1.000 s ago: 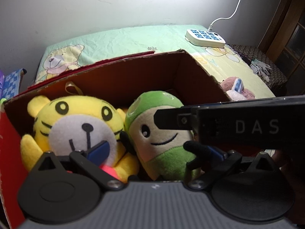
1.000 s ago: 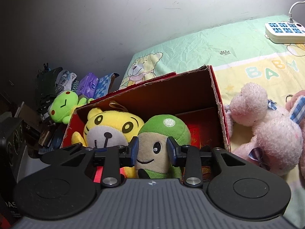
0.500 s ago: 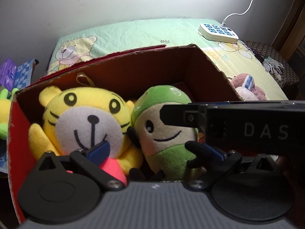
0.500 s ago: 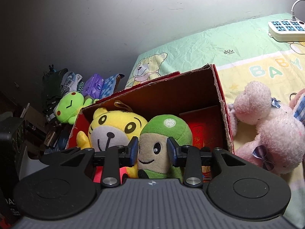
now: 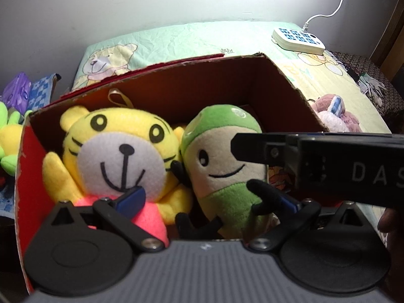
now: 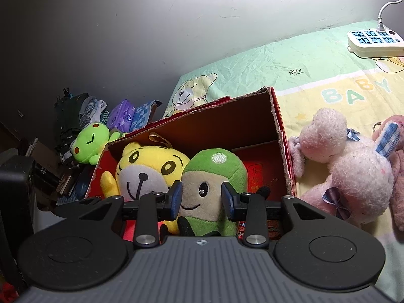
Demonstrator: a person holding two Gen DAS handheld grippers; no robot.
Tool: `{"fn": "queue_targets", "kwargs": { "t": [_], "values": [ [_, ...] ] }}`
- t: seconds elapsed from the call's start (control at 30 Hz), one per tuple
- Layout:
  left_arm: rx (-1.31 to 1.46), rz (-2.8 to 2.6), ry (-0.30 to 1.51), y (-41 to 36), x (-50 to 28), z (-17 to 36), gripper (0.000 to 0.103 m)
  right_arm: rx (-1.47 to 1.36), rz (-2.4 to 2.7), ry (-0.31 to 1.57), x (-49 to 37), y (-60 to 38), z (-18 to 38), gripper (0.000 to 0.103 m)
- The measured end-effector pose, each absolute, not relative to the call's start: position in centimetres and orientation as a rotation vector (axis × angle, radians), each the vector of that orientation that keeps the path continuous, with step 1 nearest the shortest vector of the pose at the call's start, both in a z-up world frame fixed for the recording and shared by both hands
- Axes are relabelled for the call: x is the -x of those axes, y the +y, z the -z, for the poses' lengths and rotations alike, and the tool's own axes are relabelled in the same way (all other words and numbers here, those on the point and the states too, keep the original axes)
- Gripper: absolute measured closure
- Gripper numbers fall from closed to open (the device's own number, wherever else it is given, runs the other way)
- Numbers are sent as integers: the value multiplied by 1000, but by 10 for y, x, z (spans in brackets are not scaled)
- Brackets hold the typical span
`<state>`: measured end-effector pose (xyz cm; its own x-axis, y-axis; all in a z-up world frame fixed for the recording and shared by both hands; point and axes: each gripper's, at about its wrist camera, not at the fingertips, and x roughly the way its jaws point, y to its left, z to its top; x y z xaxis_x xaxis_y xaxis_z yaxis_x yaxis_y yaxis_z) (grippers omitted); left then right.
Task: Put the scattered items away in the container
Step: 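Lower the green bean plush into the box beside the tiger, then open the right gripper and withdraw it from the box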
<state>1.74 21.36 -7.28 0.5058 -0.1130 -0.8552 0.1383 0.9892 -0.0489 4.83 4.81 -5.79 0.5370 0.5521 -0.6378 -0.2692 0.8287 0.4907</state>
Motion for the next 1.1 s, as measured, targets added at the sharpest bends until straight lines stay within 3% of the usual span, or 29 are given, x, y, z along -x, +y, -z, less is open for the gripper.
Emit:
{"fn": "queue_targets", "kwargs": {
  "t": [1.1],
  "values": [
    [-64,32,1011,191,3,57,0,-366,-502,805,-13,21,50,62]
  ]
}}
